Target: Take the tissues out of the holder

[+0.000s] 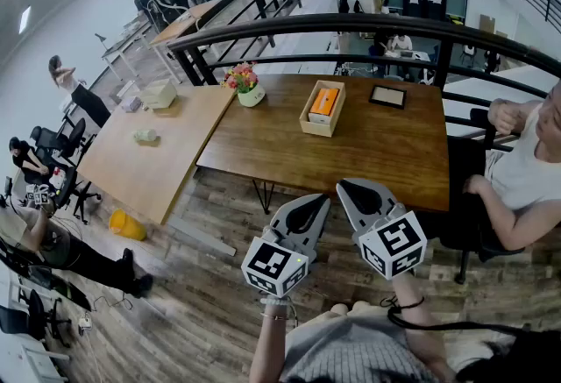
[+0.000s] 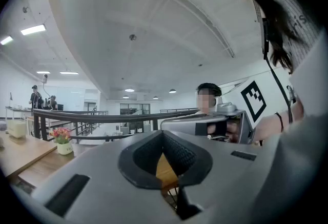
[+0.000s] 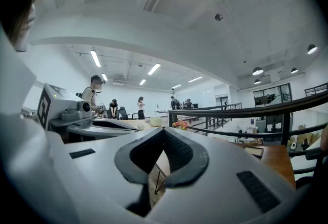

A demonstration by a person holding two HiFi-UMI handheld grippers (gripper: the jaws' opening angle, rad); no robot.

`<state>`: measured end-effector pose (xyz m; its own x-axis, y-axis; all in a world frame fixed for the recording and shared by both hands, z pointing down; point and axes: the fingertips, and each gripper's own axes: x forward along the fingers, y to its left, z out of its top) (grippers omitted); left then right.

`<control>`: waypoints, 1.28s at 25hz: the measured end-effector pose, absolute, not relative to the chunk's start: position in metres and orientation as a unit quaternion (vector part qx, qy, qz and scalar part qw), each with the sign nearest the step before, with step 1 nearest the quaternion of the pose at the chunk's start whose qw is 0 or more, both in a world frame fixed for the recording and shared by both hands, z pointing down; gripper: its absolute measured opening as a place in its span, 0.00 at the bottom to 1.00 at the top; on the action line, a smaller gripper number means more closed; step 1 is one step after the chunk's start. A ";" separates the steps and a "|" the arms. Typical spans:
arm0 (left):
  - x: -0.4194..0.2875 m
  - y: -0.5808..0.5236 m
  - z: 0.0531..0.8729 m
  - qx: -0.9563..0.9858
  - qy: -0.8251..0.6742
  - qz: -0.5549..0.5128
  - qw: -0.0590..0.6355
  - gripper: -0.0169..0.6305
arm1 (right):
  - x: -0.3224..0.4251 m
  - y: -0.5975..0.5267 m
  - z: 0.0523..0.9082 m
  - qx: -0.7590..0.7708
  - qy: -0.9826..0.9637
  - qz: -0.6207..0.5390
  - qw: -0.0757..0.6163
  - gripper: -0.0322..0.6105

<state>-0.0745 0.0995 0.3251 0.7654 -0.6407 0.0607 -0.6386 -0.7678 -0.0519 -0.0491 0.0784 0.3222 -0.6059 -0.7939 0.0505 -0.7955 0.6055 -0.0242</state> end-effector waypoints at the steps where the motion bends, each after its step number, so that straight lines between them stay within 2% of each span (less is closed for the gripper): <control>1: -0.073 0.099 0.325 -0.939 0.340 -0.038 0.015 0.04 | -0.048 0.078 0.322 0.444 -0.896 0.021 0.018 0.07; 19: -0.058 0.100 0.328 -0.934 0.355 -0.038 -0.001 0.04 | -0.029 0.080 0.326 0.434 -0.900 0.039 0.007 0.07; 23: -0.065 0.115 0.332 -0.923 0.383 -0.042 -0.007 0.04 | -0.033 0.087 0.326 0.418 -0.907 0.057 -0.015 0.07; 32: -0.085 0.120 0.344 -0.895 0.443 -0.049 -0.027 0.04 | -0.050 0.088 0.337 0.376 -0.924 0.074 -0.005 0.07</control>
<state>-0.0846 0.1199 0.3437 0.6035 -0.7895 0.1121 -0.7948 -0.6068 0.0055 -0.0501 0.0883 0.3368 -0.7173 -0.6952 0.0469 -0.6938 0.7064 -0.1400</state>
